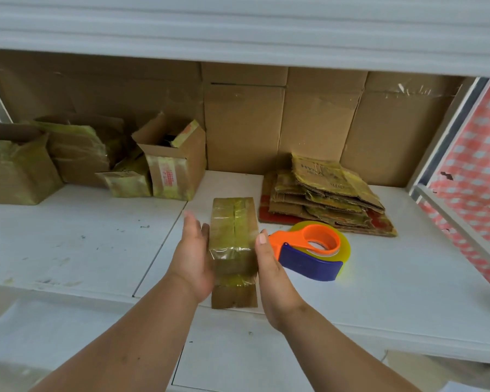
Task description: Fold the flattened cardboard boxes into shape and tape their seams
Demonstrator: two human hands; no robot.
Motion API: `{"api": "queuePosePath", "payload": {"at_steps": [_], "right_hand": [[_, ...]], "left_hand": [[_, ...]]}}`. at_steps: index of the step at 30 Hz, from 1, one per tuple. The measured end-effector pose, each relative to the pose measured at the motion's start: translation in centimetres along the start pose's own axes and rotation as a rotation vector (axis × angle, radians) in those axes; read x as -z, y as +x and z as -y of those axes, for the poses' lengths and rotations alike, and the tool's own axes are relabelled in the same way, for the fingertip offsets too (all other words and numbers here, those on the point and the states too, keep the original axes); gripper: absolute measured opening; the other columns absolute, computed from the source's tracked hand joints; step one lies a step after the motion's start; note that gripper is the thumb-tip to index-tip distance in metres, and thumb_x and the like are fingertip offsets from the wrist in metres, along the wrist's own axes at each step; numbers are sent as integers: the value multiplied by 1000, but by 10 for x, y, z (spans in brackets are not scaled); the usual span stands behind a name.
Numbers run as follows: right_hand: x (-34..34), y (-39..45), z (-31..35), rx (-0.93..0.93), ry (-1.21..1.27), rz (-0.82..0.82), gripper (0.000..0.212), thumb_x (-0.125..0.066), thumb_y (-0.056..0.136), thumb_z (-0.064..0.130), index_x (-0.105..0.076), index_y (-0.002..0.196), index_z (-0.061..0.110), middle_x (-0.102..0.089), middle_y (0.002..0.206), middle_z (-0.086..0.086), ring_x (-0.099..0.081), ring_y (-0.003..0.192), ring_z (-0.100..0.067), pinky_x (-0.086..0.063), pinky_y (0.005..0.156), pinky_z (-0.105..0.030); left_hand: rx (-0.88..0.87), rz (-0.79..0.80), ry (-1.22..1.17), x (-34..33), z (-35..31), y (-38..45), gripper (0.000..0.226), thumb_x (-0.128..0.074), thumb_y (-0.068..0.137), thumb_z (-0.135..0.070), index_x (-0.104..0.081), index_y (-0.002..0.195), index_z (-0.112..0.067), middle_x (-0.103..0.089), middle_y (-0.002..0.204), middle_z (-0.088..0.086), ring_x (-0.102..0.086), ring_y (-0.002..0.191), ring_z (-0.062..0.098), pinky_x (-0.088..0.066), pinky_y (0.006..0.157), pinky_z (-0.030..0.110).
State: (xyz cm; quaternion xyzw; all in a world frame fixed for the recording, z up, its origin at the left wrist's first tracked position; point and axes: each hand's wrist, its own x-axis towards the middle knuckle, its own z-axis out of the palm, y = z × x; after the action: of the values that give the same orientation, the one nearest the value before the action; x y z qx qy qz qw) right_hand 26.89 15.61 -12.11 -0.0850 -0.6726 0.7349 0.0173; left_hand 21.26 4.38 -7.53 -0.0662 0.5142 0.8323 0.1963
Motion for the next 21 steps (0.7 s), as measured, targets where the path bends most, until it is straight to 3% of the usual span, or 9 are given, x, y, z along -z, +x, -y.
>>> {"api": "queuePosePath", "payload": {"at_steps": [2,3,5,7,9,11,15,18,21], "right_hand": [[7,1,2,1,-44,7,94,-36,75,93,-24,154,43,-26,160,20,-22,148,-3,-19,123,-42],[10,-1,6,9,-71,-4,92,-35,78,91,-25,155,41,-24,160,21,-20,148,-1,-17,123,-38],[17,-4,12,34,-97,-67,78,-34,90,75,-25,156,34,-23,156,23,-21,146,0,-17,120,-28],[26,-6,9,96,-108,-173,61,-34,100,55,-35,153,25,-36,154,15,-33,143,-4,-24,119,-28],[29,-9,5,153,-159,-256,48,-38,105,42,-47,147,21,-52,144,12,-46,136,-6,-34,116,-29],[24,-10,1,186,-260,-237,38,-38,107,32,-54,140,25,-60,133,18,-52,128,0,-41,109,-22],[17,-2,-16,151,-407,-226,46,-39,99,24,-52,142,28,-68,121,12,-61,112,-5,-50,101,-31],[19,-2,-15,148,-469,-242,51,-36,99,3,-55,140,27,-69,113,11,-62,104,-2,-51,94,-20],[23,-3,-9,177,-576,-244,36,-44,102,8,-60,133,19,-68,103,11,-59,88,5,-44,76,-4]], "left_hand": [[20,-15,-98,7,-1,4,78,-25,99,-65,-22,156,-12,-22,162,10,-18,150,31,-15,120,46],[29,-35,-130,12,-2,4,77,-26,100,-63,-20,156,-11,-20,162,12,-16,150,32,-11,122,47],[25,-141,-145,26,-2,6,60,-33,105,-48,-34,151,-9,-43,153,11,-37,143,28,-22,120,45],[-25,-252,-69,39,0,6,32,-44,105,-24,-53,132,-9,-61,129,8,-58,118,21,-42,102,39],[-77,-267,104,43,2,2,15,-48,101,-8,-62,104,-9,-62,106,10,-60,90,19,-50,81,33],[-99,-200,272,43,5,-2,19,-45,100,-1,-62,94,-8,-58,92,13,-55,77,20,-49,70,31],[-170,-100,448,41,10,-8,20,-47,97,4,-62,101,-9,-62,95,13,-59,81,19,-49,73,31],[-214,-28,517,45,9,-11,28,-50,93,11,-61,105,-12,-59,93,9,-65,74,12,-54,78,30],[-259,14,613,49,8,-14,32,-60,89,12,-60,108,-13,-59,100,13,-66,83,20,-58,83,33]]}}
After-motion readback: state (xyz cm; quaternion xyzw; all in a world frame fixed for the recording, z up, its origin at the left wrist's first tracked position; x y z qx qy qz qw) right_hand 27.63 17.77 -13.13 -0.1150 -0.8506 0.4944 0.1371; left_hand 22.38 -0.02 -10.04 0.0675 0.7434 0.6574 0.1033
